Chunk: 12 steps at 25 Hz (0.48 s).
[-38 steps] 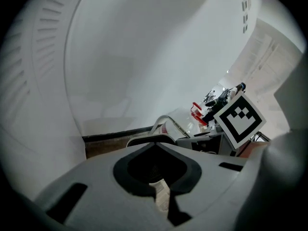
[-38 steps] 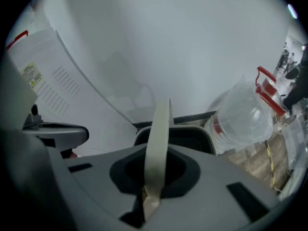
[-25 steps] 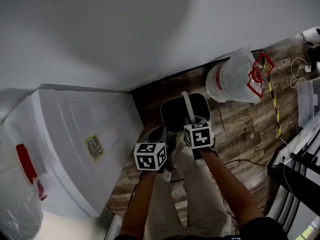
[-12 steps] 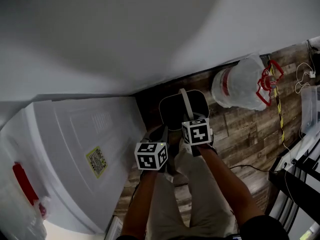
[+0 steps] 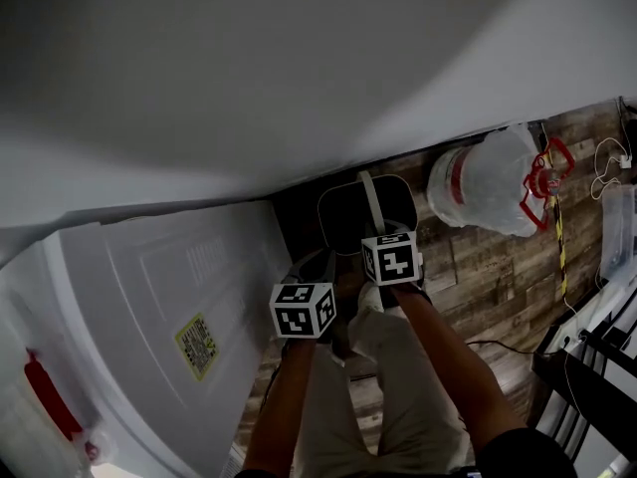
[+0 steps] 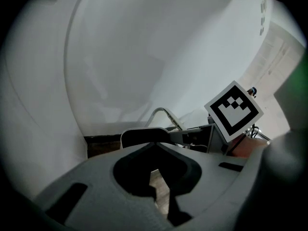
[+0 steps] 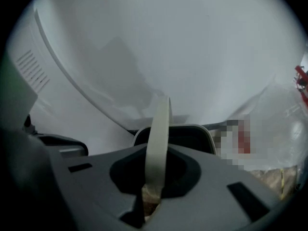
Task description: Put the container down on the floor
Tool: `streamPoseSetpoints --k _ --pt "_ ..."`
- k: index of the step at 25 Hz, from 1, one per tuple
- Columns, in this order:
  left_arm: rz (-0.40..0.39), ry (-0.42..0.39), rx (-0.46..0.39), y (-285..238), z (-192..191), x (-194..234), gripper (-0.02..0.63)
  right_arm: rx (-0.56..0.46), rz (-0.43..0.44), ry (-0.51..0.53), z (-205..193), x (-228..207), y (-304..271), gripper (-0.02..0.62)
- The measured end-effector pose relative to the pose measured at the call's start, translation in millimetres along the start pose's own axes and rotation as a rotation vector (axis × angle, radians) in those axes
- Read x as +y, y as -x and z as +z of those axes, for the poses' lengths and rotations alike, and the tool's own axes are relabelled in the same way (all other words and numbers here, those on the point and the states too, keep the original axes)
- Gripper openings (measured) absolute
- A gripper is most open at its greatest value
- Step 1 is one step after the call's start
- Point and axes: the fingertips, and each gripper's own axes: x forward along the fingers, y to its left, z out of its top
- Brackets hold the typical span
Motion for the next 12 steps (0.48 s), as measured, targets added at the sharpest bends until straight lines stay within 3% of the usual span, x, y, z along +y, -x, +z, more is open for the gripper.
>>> streamPoseSetpoints --k 12 --pt "0.015 -0.002 -0.004 -16.3 -2.7 23.6 0.015 -0.026 0.023 0.002 9.4 4.5 -30.1 0.032"
